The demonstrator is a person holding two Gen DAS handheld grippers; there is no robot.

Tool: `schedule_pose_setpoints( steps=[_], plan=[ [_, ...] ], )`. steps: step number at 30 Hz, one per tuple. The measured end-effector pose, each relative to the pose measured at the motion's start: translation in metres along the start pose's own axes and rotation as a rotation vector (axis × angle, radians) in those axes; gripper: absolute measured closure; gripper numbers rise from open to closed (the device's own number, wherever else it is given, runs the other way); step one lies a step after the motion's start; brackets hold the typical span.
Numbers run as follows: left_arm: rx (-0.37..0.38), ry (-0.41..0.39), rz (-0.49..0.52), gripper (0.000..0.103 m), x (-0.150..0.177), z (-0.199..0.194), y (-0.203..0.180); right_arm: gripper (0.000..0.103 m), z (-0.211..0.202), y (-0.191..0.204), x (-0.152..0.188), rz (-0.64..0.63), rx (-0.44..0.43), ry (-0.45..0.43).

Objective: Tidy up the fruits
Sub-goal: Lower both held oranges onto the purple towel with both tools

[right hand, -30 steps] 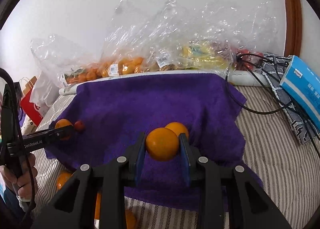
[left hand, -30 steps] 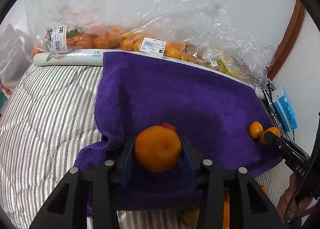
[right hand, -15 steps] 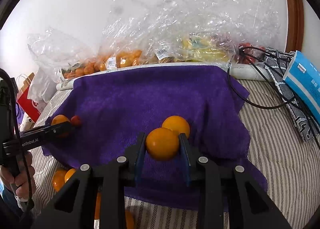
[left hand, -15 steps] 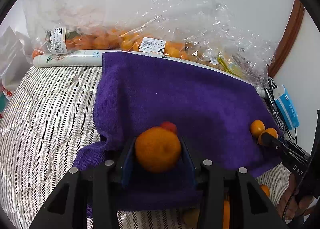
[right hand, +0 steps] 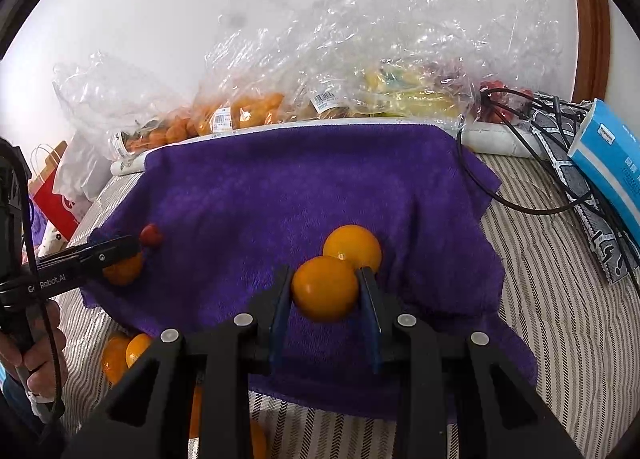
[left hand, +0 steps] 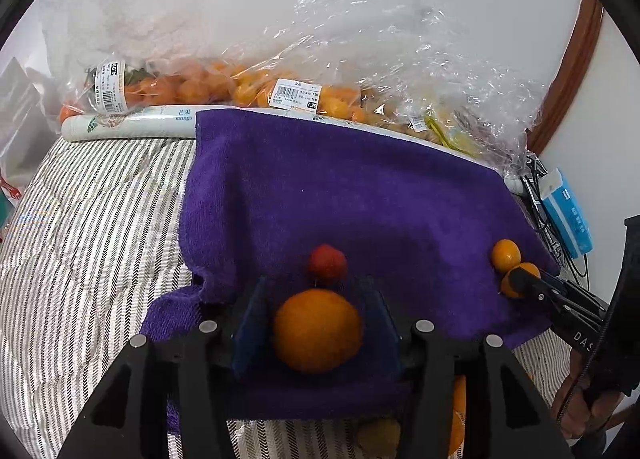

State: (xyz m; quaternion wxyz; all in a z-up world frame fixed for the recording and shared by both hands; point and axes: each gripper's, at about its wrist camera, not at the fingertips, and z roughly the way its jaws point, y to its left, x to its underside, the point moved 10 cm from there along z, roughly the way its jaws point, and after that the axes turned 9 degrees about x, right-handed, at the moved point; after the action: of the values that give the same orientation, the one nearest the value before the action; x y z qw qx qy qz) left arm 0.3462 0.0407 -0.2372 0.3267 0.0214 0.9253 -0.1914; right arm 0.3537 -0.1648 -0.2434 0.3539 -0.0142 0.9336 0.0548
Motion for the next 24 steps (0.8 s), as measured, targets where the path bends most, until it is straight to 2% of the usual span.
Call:
schedule_pose_setpoints(
  steps=[16, 20, 24],
  plan=[
    [0.007, -0.027, 0.001, 0.05, -0.005, -0.008, -0.003, 0.069, -0.013, 0.003, -0.004, -0.012, 0.004, -0.039],
    [0.002, -0.033, 0.001, 0.05, -0.006, -0.009, -0.003, 0.062, -0.017, 0.004, -0.005, -0.012, 0.005, -0.053],
    [-0.004, -0.032, -0.003, 0.05, -0.005, -0.008, -0.001, 0.062, -0.022, 0.006, -0.007, -0.012, 0.002, -0.07]
  ],
)
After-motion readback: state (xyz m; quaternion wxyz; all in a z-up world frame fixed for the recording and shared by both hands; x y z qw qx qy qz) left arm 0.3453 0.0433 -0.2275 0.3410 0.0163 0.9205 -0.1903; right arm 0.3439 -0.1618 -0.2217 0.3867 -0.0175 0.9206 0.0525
